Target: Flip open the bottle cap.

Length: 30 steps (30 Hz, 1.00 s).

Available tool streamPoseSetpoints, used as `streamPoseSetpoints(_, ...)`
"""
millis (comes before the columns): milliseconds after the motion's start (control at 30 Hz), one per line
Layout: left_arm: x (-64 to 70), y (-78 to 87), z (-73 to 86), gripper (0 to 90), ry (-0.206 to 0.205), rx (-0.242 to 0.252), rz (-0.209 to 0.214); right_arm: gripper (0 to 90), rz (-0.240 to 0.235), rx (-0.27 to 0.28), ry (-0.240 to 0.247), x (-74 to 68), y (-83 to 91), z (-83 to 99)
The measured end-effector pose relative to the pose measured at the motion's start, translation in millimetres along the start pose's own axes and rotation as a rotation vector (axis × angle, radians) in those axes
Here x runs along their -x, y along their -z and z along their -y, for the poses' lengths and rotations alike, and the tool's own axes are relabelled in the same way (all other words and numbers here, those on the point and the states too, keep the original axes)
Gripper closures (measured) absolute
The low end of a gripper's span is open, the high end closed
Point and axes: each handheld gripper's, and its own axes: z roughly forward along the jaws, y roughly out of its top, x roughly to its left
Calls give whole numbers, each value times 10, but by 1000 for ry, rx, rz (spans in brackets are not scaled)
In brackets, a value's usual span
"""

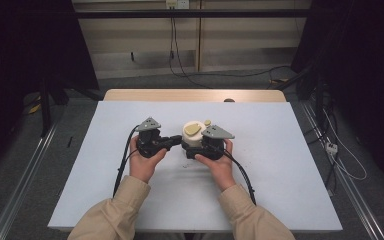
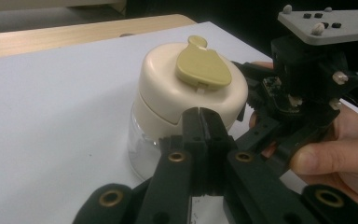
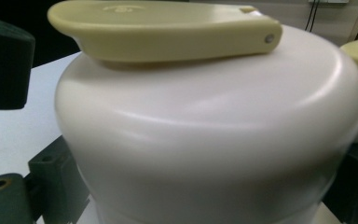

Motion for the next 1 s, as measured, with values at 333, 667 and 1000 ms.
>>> streamPoseSetpoints(333,3,-67,-50,900,-7,-18,-10,64,-1,0,0,1,0,0)
streamPoseSetpoints(667,10,-96,-63,900,-3,-23,-15,64,-2,0,0,1,-1,0)
streamPoseSetpoints(1000,38,-106,-136,900,-17,-28,-15,64,-1,-1,0,1,0,0)
